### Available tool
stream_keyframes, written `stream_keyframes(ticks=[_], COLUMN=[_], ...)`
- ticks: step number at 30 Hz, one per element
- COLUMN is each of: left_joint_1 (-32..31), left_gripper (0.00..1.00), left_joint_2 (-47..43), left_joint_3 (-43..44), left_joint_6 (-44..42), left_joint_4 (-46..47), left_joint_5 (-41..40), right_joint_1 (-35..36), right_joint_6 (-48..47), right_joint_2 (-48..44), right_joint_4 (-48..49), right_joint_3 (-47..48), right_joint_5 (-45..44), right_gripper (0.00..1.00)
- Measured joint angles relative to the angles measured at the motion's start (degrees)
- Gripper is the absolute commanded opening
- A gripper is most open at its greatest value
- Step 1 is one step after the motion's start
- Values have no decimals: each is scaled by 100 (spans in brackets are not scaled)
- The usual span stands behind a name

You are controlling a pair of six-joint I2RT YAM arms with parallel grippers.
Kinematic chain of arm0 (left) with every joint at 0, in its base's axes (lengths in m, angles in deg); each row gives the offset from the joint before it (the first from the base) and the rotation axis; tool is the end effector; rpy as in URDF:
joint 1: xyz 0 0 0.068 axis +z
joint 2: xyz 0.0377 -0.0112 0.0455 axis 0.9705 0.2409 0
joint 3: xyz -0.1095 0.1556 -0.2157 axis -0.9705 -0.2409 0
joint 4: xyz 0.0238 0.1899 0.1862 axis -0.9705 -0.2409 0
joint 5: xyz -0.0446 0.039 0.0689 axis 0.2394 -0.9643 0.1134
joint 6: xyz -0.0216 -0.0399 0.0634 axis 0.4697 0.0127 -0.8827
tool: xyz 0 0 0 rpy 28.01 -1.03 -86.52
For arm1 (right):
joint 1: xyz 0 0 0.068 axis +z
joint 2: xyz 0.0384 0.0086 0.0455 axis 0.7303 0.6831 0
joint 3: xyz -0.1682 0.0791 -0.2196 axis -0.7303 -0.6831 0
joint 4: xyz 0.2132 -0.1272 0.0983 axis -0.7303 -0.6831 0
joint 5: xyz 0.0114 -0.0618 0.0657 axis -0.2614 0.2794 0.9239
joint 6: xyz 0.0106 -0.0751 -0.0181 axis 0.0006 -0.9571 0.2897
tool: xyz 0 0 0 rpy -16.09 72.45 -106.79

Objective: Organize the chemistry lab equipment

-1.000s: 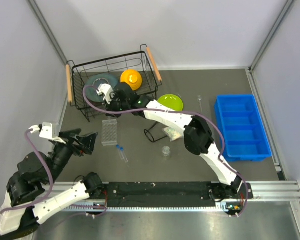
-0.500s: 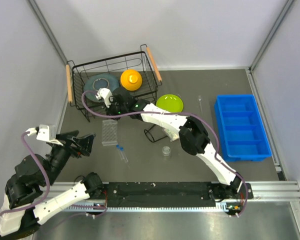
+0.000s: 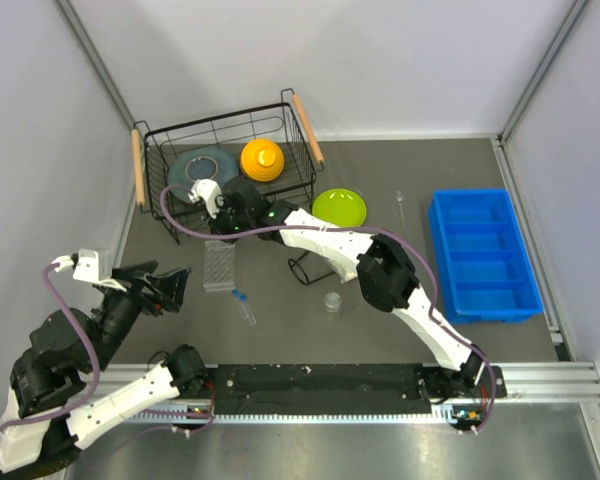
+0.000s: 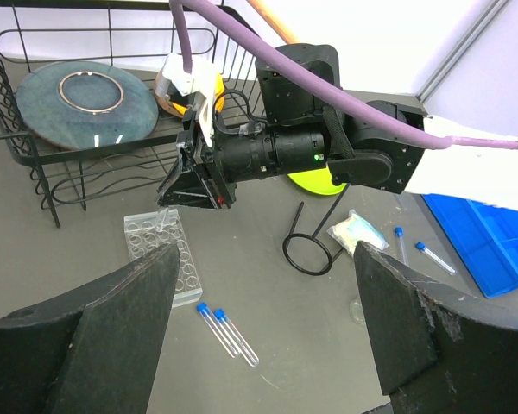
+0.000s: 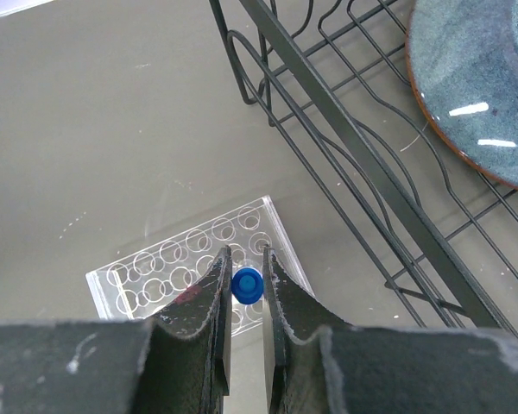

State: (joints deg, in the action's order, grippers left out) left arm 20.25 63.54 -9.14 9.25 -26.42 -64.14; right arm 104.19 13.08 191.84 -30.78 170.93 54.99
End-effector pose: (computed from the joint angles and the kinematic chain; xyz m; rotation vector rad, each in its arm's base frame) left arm 0.0328 0.0228 0.3963 -0.0075 1.6314 -0.5181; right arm 0.3176 0.5245 0.2320 -1.2811 1.7406 0.7798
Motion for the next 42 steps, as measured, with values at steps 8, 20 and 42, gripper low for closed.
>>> stream_keyframes(ticks=[8,20,42], left_joint_1=[0,0,0], left_gripper=[88,88,88], left_joint_2=[0,0,0], left_joint_3=[-4,-35,-55], left_joint_6=[-9,-13,-9], left_joint_4=[2,2,4], left_joint_5=[0,2,13], right_joint_1=[0,0,0], right_joint_6=[0,-42,-39], right_joint_2=[0,0,-83], right_joint_4=[-4,184,166], right_joint_3=[-20,-208,-319], right_joint_5=[-42,-105,-83], right_gripper=[9,9,9])
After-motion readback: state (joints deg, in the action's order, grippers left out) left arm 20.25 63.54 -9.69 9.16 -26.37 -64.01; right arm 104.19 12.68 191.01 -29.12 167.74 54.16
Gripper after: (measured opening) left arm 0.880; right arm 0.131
